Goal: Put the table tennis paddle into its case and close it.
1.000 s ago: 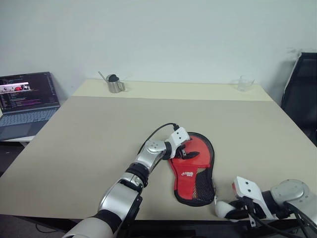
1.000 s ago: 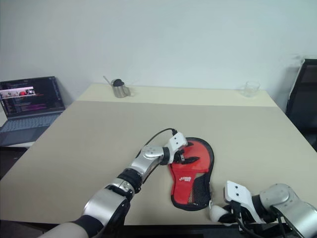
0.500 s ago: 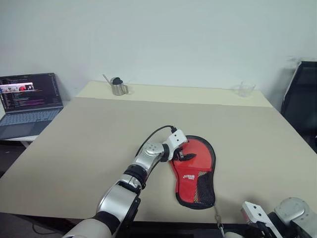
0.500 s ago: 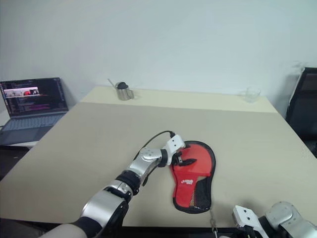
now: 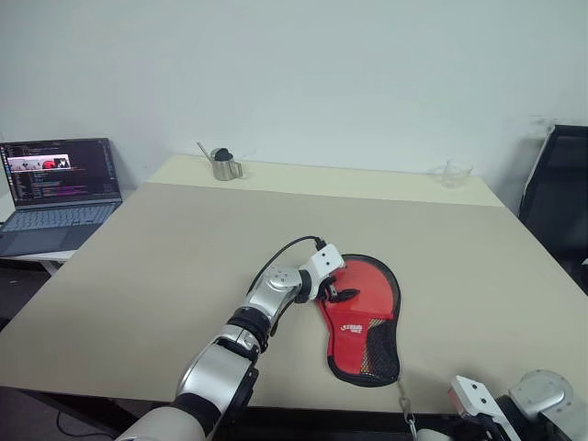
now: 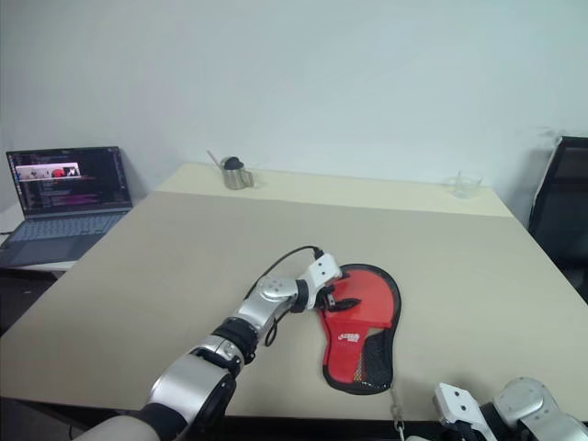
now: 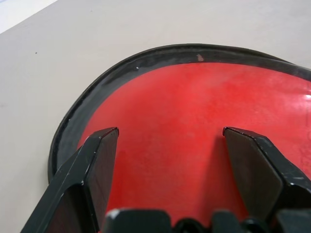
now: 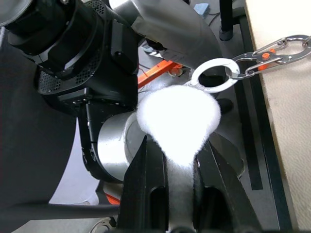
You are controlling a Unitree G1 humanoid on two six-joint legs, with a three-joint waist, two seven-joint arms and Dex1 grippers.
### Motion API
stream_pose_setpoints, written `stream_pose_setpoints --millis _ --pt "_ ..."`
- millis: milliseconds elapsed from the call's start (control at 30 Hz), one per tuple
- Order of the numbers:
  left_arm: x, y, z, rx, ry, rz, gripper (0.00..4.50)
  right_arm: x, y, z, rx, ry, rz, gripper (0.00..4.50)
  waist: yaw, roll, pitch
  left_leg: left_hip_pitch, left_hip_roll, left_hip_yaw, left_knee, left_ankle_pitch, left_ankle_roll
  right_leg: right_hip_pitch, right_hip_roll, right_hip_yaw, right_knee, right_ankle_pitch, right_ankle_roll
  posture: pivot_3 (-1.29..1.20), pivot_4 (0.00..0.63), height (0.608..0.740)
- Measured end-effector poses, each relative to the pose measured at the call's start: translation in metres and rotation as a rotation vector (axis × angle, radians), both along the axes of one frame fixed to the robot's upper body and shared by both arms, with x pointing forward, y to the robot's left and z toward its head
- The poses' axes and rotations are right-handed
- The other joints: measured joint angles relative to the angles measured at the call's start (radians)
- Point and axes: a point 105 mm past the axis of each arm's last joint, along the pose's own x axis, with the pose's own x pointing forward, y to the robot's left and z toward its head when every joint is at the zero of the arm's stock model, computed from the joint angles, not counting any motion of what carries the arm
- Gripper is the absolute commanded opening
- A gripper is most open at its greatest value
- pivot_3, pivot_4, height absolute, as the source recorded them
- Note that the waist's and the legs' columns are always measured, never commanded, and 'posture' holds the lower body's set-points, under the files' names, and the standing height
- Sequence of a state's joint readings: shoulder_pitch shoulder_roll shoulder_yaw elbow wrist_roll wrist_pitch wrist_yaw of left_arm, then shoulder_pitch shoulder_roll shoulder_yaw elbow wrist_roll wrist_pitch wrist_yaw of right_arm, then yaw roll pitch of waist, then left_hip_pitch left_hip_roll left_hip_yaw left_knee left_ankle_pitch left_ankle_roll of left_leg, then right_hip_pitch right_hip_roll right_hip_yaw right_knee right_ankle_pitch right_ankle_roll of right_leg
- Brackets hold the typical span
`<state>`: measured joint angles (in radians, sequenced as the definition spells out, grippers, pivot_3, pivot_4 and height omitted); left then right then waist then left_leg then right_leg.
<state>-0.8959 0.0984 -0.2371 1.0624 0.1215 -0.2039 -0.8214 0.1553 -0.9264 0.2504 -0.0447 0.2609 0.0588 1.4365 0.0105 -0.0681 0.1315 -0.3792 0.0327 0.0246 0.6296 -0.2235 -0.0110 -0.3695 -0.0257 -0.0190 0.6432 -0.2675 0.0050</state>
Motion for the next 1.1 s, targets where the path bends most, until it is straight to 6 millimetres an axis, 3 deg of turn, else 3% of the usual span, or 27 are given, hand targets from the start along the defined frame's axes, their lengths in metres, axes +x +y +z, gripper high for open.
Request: stream_pose_setpoints --millis 133,333,567,967,1100 --pt "0.000 -0.002 0.003 -0.005 -0.010 -0.005 3.75 0.003 0.001 0.008 0.032 -0.014 -0.030 0.17 0.001 0.006 0.003 -0.003 0.000 0.001 -0.001 0.002 0.003 0.000 0.000 0.000 0.001 0.003 0.005 0.00 0.150 0.740" --pt "0.000 -0.003 0.004 -0.010 -0.015 -0.007 3.75 0.005 -0.002 0.009 0.020 -0.036 -0.051 2.09 0.001 0.018 0.010 -0.003 -0.002 0.002 0.000 0.002 0.003 -0.002 -0.001 0.001 0.000 0.001 0.001 0.00 0.150 0.740" --pt "0.003 0.003 0.006 -0.007 -0.023 0.009 3.75 0.000 0.000 0.010 0.022 -0.008 -0.027 4.44 -0.009 0.019 0.014 -0.003 -0.001 0.002 -0.001 0.002 0.003 -0.002 0.000 0.001 0.000 0.001 0.004 0.00 0.150 0.740" --pt "0.004 0.005 0.008 -0.016 -0.021 0.006 3.75 0.015 -0.020 0.036 0.024 -0.107 -0.046 4.48 -0.015 0.023 0.026 -0.002 -0.002 0.004 0.000 -0.001 -0.002 -0.004 -0.002 0.003 0.000 0.001 0.004 0.00 0.150 0.740" --pt "0.001 0.002 0.011 -0.035 -0.013 -0.016 3.75 0.040 -0.038 0.066 0.019 -0.239 -0.110 4.48 -0.014 0.026 0.028 -0.003 -0.003 0.006 0.000 0.002 0.003 -0.004 -0.002 0.004 0.000 0.002 0.005 0.00 0.150 0.740"
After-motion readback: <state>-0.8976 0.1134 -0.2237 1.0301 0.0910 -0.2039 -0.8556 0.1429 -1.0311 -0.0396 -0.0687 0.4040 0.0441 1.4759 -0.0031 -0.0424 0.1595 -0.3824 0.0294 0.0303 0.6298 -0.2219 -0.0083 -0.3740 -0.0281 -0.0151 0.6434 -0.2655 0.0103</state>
